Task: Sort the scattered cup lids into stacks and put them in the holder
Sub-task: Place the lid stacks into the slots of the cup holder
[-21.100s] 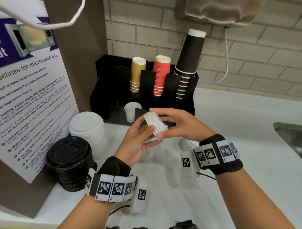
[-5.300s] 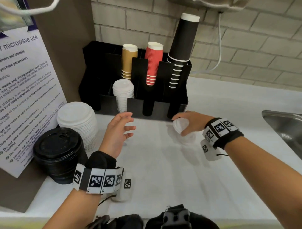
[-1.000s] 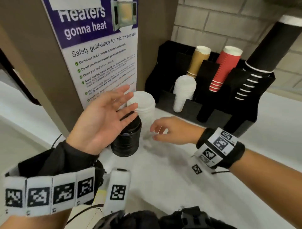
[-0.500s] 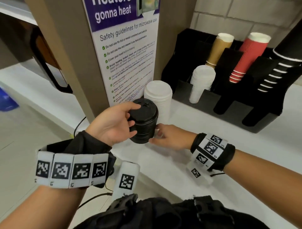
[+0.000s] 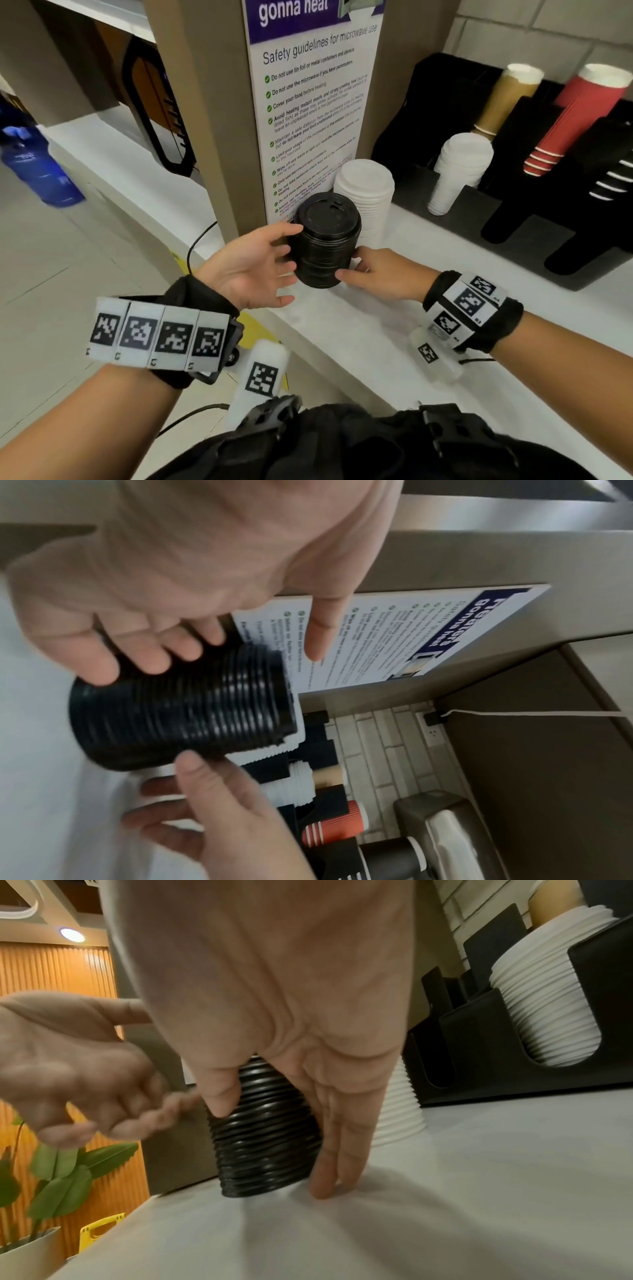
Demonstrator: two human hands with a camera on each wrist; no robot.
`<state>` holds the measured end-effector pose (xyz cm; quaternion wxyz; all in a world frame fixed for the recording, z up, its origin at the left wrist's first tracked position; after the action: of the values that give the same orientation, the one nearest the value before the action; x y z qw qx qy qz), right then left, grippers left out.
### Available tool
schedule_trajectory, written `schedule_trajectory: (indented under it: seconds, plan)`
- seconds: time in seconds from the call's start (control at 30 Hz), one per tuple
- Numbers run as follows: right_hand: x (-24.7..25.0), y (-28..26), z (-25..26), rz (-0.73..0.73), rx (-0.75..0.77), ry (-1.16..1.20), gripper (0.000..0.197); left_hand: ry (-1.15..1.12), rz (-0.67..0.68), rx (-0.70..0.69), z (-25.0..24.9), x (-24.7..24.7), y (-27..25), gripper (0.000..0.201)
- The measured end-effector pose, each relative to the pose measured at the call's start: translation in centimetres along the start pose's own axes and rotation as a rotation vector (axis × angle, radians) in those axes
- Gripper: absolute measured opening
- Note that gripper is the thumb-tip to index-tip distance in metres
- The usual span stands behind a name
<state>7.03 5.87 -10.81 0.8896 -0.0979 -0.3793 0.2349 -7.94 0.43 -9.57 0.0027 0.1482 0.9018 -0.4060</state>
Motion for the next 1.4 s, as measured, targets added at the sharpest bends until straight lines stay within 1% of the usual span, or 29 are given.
schedule_trajectory:
  seconds: [0.03,0.07,0.1,0.17,0.2,0.3,0.43,0.5,0.53,0.6,0.7,0.83,0.9,0.93,1.0,1.07,1.13,1.23,1.4]
  plan:
    - [0.0,0.1,-0.1,-0.004,0.003,0.004,0.056,0.012,0.006,0.0,0.4,-0.1,0.4,0.063]
    - [0.1,0.2,-0.1,-0.005,0.008,0.009,0.057,0.004,0.013,0.001,0.5,-0.4,0.8,0.083]
    - [0.1,0.2,-0.2,-0.005,0.013,0.017,0.058,-0.008,0.032,-0.003,0.5,-1.0,1.2,0.093]
    - [0.0,0.2,-0.3,-0.003,0.021,0.035,0.058,-0.029,0.067,-0.002,0.4,-2.2,1.7,0.099]
    - [0.0,0.3,-0.4,-0.001,0.024,0.046,0.058,-0.026,0.078,-0.003,0.4,-2.5,1.8,0.098]
    - [0.2,0.1,-0.8,-0.013,0.029,0.106,0.057,-0.04,0.064,-0.033,-0.2,-2.7,2.4,0.071]
    - [0.2,0.0,-0.9,-0.018,0.038,0.233,0.063,-0.098,0.029,-0.055,-0.7,-2.3,3.2,0.047]
    - [0.2,0.0,-0.7,-0.017,0.051,0.26,0.066,-0.105,0.032,-0.056,-0.8,-2.6,3.5,0.033]
    - [0.2,-0.1,-0.7,-0.019,0.054,0.268,0.066,-0.097,0.034,-0.05,-0.8,-2.8,3.5,0.029]
    - [0.2,-0.3,-0.8,-0.018,0.053,0.282,0.066,-0.064,0.045,-0.044,-0.7,-3.0,3.8,0.029]
    - [0.4,-1.1,-1.6,0.006,0.036,0.294,0.069,-0.008,0.092,-0.029,-0.3,-3.8,3.9,0.043]
    - [1.7,-2.6,-3.1,0.034,0.034,0.305,0.088,0.072,0.17,0.002,0.6,-6.2,4.5,0.051]
    - [2.8,-3.4,-4.3,0.014,0.018,0.311,0.094,0.116,0.196,0.012,0.7,-7.7,5.1,0.048]
    - [3.5,-3.8,-5.1,-0.003,0.004,0.315,0.095,0.139,0.214,0.016,0.6,-8.6,5.4,0.043]
    - [4.7,-4.7,-6.5,-0.031,-0.021,0.358,0.093,0.177,0.257,0.032,0.5,-10.6,6.1,0.03]
    - [5.8,-5.5,-7.7,-0.045,-0.045,0.393,0.092,0.204,0.29,0.042,0.0,-12.4,6.8,0.025]
    - [6.8,-6.1,-8.7,-0.073,-0.064,0.406,0.09,0.218,0.317,0.042,-0.8,-14.0,7.5,0.025]
    - [8.6,-6.5,-9.7,-0.141,-0.054,0.426,0.089,0.23,0.347,0.037,-2.2,-16.1,8.3,0.027]
    - [11.2,-6.4,-11.6,-0.258,-0.078,0.458,0.084,0.281,0.346,0.0,-4.4,-18.0,9.9,0.03]
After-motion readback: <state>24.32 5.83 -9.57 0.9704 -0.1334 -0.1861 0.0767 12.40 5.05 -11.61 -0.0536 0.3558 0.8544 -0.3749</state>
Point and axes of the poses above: each hand's wrist, its own y-axis towards the middle knuckle, its own x-axis out of the back of the hand, z = x × y, the point moved 10 cm from there along y, towards the middle knuckle, and after that the axes turned 15 degrees about y, right-handed, at the moved point
